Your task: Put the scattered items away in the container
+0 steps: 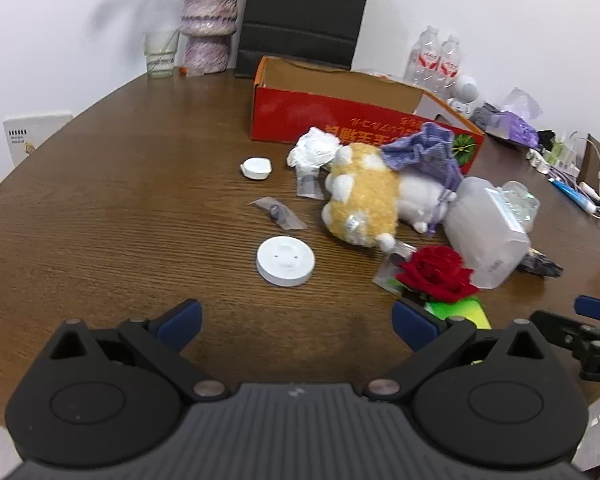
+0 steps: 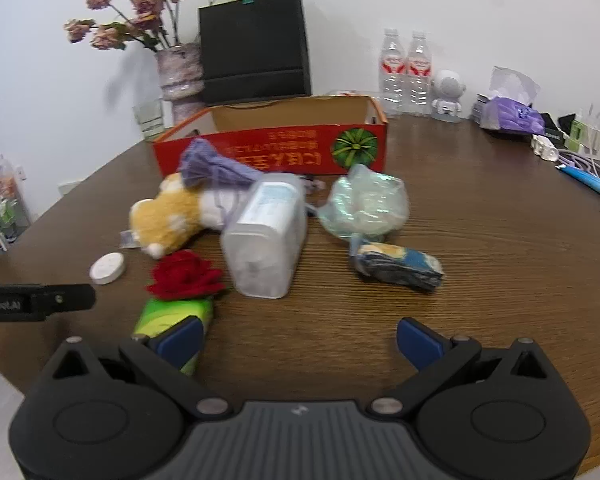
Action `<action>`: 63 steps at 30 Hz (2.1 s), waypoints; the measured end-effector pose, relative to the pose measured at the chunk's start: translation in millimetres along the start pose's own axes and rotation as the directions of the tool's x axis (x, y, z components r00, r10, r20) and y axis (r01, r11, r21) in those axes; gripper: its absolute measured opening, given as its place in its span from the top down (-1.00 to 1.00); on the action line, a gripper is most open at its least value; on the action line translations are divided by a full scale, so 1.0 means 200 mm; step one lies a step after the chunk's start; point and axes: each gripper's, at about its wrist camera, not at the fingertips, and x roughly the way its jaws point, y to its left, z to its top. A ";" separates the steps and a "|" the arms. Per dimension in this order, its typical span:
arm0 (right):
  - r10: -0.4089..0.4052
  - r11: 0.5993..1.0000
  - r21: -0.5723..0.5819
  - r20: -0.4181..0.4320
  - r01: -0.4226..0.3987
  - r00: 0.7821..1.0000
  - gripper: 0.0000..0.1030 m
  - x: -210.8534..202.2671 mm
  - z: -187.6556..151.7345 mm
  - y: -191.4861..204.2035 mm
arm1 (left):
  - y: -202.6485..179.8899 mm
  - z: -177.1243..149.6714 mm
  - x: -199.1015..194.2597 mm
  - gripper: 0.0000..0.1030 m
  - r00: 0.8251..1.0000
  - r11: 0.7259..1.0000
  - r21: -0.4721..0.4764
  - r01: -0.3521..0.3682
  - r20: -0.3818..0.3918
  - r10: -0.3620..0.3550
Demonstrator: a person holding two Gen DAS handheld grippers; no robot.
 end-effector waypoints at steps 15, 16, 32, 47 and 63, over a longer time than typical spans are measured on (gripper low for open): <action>-0.133 0.988 -0.073 0.067 0.138 0.989 -0.88 0.21 0.13 -0.20 | 0.01 0.10 0.19 -0.99 0.998 0.998 0.010 -0.058 -0.001 0.058; -0.135 0.986 -0.088 0.066 0.141 0.989 -0.80 0.23 0.13 -0.19 | 0.00 0.10 0.20 -0.97 0.998 0.998 0.019 -0.058 0.005 0.058; -0.045 0.993 -0.104 0.062 0.052 0.997 0.61 0.28 0.15 -0.24 | -0.01 0.08 0.17 0.22 0.998 0.997 0.083 -0.003 0.059 -0.002; 0.044 0.995 -0.099 0.237 -0.021 0.971 0.84 0.11 0.42 -0.28 | 0.01 0.38 0.00 0.21 0.970 0.989 0.075 0.130 0.199 -0.142; 0.076 0.994 -0.092 0.153 -0.062 0.985 0.84 0.95 1.20 -0.14 | -0.17 1.19 0.74 0.23 0.976 0.990 0.041 0.135 0.166 -0.140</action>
